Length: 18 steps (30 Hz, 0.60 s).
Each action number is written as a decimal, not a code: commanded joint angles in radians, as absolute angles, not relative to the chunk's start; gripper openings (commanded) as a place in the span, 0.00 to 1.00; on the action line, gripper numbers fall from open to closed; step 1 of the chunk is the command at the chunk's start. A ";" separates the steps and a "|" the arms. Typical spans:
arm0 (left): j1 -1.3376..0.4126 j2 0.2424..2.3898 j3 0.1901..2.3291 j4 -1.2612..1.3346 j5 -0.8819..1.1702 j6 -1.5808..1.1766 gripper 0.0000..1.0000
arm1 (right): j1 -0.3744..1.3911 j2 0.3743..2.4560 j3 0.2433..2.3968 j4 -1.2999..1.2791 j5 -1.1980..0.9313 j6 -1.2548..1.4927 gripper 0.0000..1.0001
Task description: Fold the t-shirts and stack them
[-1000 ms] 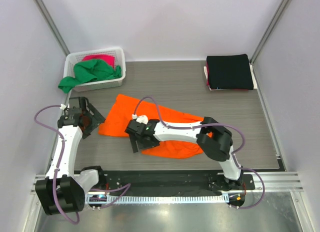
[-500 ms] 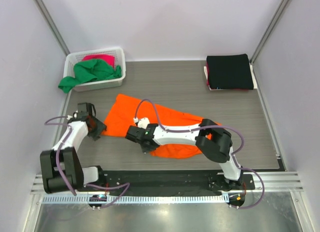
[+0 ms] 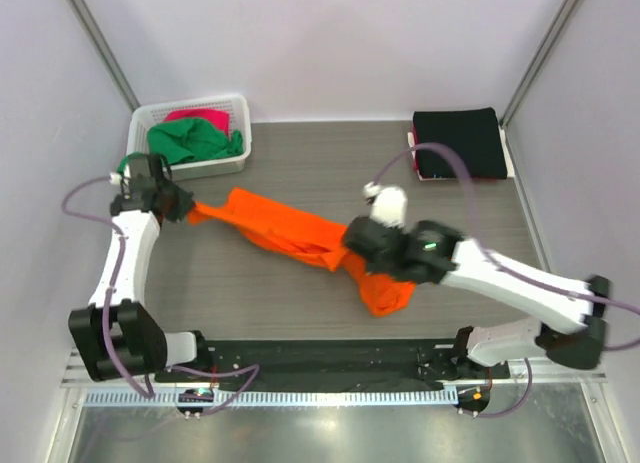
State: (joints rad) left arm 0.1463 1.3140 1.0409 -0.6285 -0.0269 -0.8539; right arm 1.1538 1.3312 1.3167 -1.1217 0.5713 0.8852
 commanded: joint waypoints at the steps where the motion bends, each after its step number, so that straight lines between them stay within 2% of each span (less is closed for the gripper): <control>1: 0.152 1.223 1.276 -0.848 0.021 -0.786 0.00 | 1.065 1.165 1.487 -1.399 0.758 0.905 0.01; 2: 0.152 1.229 1.384 -0.927 0.028 -0.770 0.00 | 1.005 1.143 1.529 -1.432 0.784 0.867 0.01; 5: 0.152 1.273 1.494 -1.008 0.058 -0.746 0.03 | 0.931 1.097 1.647 -1.508 0.827 0.790 0.01; 6: 0.152 1.287 1.493 -1.031 0.069 -0.735 0.13 | 0.901 1.088 1.651 -1.508 0.839 0.782 0.01; 8: 0.153 1.322 1.462 -1.031 0.130 -0.726 0.21 | 0.891 1.072 1.606 -1.508 0.848 0.779 0.01; 9: 0.158 1.333 1.406 -1.028 0.156 -0.721 0.43 | 0.890 1.069 1.580 -1.508 0.848 0.801 0.01; 10: 0.158 1.341 1.375 -1.022 0.207 -0.710 0.57 | 0.890 1.065 1.516 -1.500 0.830 0.816 0.01; 12: 0.158 1.319 1.291 -0.985 0.215 -0.707 0.74 | 0.890 1.034 1.441 -1.438 0.789 0.821 0.01; 15: 0.161 1.192 1.096 -0.908 0.157 -0.727 0.80 | 0.890 0.964 1.310 -1.366 0.712 0.837 0.01; 18: 0.161 1.061 0.895 -0.814 0.144 -0.778 0.77 | 0.890 0.914 1.218 -1.307 0.652 0.830 0.01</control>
